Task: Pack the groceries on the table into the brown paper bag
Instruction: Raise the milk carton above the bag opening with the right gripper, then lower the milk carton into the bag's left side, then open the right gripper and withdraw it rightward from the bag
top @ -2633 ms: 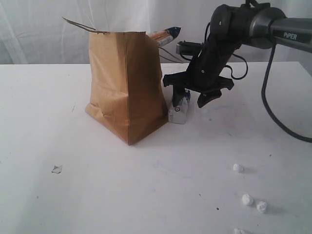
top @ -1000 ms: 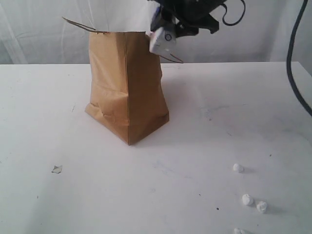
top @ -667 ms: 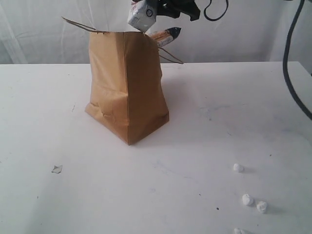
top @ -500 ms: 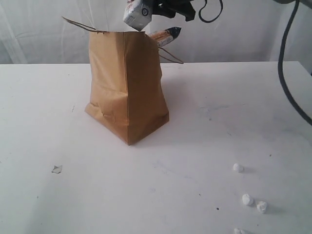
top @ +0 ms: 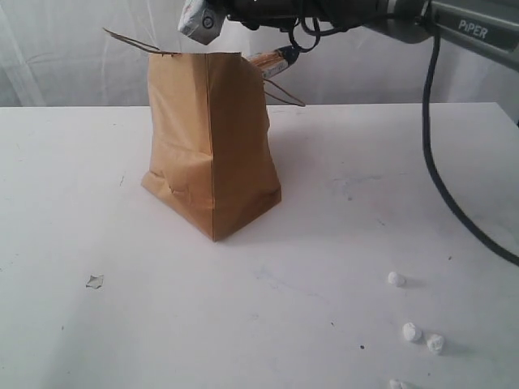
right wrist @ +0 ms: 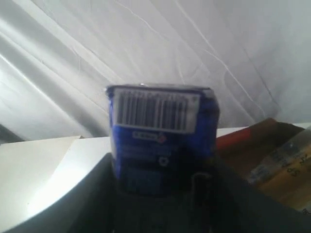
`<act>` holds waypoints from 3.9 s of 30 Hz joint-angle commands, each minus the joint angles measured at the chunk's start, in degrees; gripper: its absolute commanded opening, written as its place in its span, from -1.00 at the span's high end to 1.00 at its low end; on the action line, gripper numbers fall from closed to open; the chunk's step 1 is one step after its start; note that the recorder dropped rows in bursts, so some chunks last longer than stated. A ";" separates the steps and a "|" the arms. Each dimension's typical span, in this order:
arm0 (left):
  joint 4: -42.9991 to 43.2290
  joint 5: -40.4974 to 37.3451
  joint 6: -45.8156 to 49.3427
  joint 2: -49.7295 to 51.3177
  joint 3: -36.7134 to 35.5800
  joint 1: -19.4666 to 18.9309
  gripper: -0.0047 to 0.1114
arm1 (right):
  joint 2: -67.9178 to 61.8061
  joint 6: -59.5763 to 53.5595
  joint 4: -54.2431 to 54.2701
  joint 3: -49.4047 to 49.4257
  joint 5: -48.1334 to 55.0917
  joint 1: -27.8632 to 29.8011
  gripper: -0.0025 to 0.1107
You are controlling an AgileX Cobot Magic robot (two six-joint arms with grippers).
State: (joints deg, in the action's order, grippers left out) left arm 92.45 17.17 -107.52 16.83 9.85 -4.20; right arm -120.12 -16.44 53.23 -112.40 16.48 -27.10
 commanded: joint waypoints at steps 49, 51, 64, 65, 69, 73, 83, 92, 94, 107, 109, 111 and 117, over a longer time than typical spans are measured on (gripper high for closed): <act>4.21 5.76 -0.36 -0.32 -0.15 0.34 0.92 | -6.32 -9.50 0.54 0.54 -3.43 -3.73 -0.17; 4.21 5.76 -0.36 -0.32 -0.15 0.34 0.92 | -6.32 -9.50 0.06 0.54 -3.43 -3.73 -0.17; 4.37 5.76 -0.48 -0.32 -0.15 0.34 0.92 | -5.97 -9.50 -2.47 0.54 -7.57 -3.73 -0.16; 4.37 5.76 -0.48 -0.32 -0.15 0.34 0.92 | -5.97 -9.50 -2.70 0.54 -7.11 -3.73 -0.16; 4.37 5.76 -0.48 -0.32 -0.15 0.34 0.92 | -5.45 -9.51 -5.11 0.54 -5.36 -3.73 -0.16; 4.40 6.32 -0.48 -0.32 -0.15 0.34 0.92 | -5.55 -12.78 -10.29 0.54 -4.57 -3.21 -0.16; 4.49 9.35 -0.48 -0.32 -0.15 0.34 0.92 | -3.28 -21.63 -12.18 0.54 6.29 -3.21 -0.16; 4.49 11.37 -0.48 -0.32 -0.15 0.34 0.92 | -2.35 -20.16 -16.60 0.54 8.72 -3.08 -0.16; 4.49 11.64 -0.48 -0.32 -0.15 0.34 0.92 | -2.24 -17.69 -19.53 0.54 9.00 -3.08 -0.17; 4.49 11.64 -0.48 -0.32 -0.15 0.34 0.92 | -0.51 -11.75 -27.39 0.54 22.58 -3.08 -0.44; 4.49 11.77 -0.48 -0.32 -0.15 0.34 0.92 | -0.51 -11.75 -29.38 0.54 23.10 -3.08 -0.44; 4.49 11.90 -0.48 -0.32 -0.15 0.34 0.92 | -0.43 -11.75 -29.78 0.54 22.56 -3.08 -0.44; 4.49 11.90 -0.48 -0.32 -0.15 0.34 0.92 | 0.37 -11.75 -31.30 0.54 21.17 -3.08 -0.44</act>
State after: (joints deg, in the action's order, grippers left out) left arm 95.96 28.40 -107.52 16.83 9.85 -4.20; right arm -119.76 -28.57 23.64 -112.63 35.26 -30.28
